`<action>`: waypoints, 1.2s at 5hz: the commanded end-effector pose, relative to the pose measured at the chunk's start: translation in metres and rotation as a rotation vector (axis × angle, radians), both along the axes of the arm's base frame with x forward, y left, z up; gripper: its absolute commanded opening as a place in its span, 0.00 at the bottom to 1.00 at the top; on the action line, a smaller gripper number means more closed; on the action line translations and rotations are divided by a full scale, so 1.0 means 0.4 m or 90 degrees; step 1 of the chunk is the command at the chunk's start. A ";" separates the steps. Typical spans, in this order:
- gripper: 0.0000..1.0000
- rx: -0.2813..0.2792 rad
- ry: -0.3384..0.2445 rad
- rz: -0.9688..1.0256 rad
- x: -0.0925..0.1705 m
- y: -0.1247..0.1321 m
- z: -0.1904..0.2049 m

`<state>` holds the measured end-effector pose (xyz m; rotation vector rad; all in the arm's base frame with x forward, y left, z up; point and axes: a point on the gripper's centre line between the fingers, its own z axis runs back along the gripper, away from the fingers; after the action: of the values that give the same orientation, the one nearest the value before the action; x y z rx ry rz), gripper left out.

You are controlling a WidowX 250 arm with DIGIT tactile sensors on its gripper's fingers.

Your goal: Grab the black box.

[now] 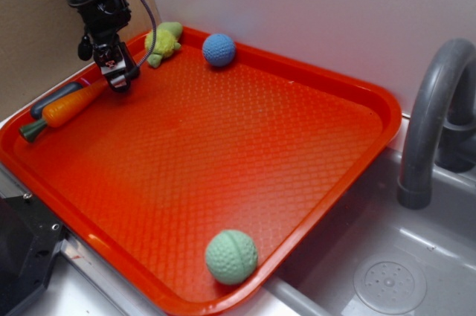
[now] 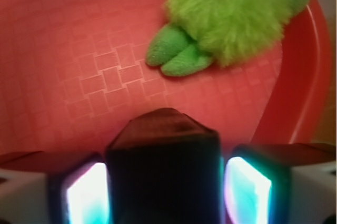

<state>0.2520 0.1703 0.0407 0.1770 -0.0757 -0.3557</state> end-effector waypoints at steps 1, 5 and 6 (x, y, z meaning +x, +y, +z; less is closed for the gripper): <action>0.00 0.023 -0.080 0.041 0.001 -0.095 0.169; 0.00 -0.074 -0.025 0.177 -0.162 -0.521 0.478; 0.00 -0.118 -0.019 0.179 -0.174 -0.550 0.443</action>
<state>0.1744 -0.0474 0.2032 0.0163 -0.0793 -0.0568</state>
